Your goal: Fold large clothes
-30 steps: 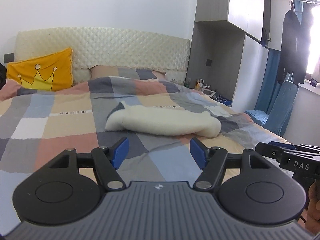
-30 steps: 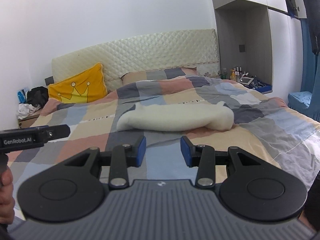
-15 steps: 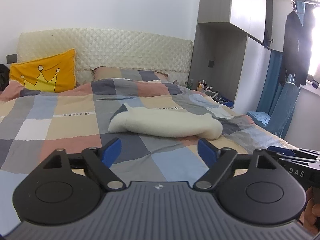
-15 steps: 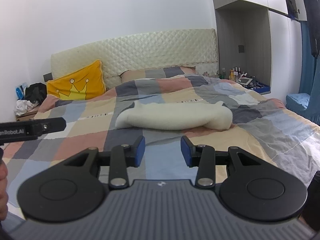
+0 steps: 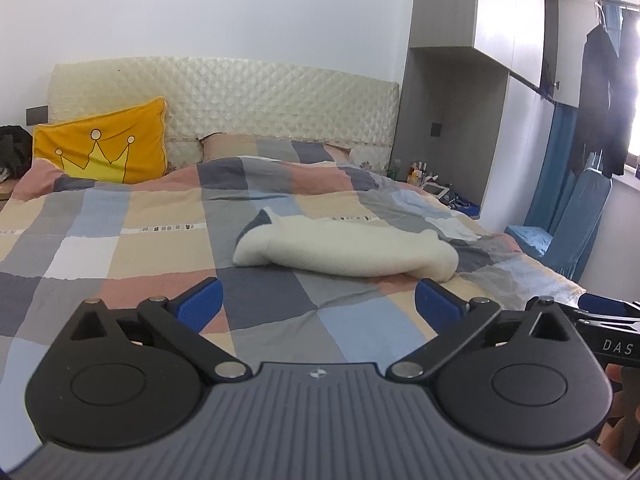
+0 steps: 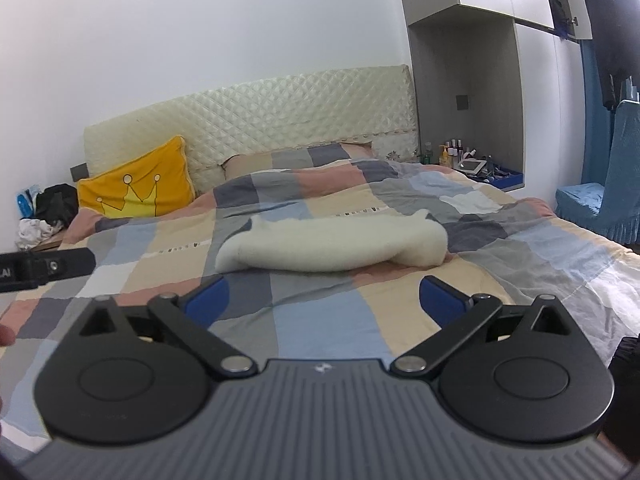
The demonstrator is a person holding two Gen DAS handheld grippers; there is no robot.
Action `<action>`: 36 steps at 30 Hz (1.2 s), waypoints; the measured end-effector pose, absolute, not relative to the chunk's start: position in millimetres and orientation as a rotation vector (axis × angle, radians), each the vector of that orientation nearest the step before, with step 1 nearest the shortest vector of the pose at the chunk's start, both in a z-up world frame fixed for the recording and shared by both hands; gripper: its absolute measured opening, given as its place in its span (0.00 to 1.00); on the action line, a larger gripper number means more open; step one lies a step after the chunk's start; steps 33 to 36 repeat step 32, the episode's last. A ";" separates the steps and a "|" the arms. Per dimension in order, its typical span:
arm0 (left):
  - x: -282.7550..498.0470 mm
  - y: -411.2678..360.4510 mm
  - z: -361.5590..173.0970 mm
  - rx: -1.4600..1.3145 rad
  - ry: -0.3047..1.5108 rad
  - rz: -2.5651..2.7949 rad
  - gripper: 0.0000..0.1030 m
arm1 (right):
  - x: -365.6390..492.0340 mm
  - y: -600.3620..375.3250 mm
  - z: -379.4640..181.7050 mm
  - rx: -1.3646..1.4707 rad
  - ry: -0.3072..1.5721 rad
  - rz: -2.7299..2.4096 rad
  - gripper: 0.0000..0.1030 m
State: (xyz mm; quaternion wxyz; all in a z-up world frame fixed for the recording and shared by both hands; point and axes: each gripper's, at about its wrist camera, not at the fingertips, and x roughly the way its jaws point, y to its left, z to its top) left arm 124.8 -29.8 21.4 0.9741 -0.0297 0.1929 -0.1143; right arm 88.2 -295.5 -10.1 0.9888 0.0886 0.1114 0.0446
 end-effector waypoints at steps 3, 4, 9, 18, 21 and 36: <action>123.5 -29.9 22.8 -0.061 0.391 -0.236 1.00 | 88.8 -294.7 -11.8 0.174 0.231 0.091 1.00; 122.9 -29.8 23.6 -0.060 0.391 -0.236 1.00 | 88.7 -294.3 -12.1 0.174 0.233 0.088 1.00; 121.3 -30.1 24.6 -0.055 0.392 -0.233 1.00 | 88.6 -292.6 -11.6 0.172 0.235 0.089 1.00; 122.8 -27.3 24.8 -0.049 0.398 -0.240 1.00 | 87.8 -290.3 -13.3 0.174 0.241 0.090 1.00; 122.4 -27.0 24.1 -0.054 0.400 -0.245 1.00 | 89.4 -291.4 -12.7 0.176 0.241 0.088 1.00; 119.7 -23.5 22.0 -0.053 0.405 -0.255 1.00 | 88.5 -292.6 -13.7 0.176 0.240 0.093 1.00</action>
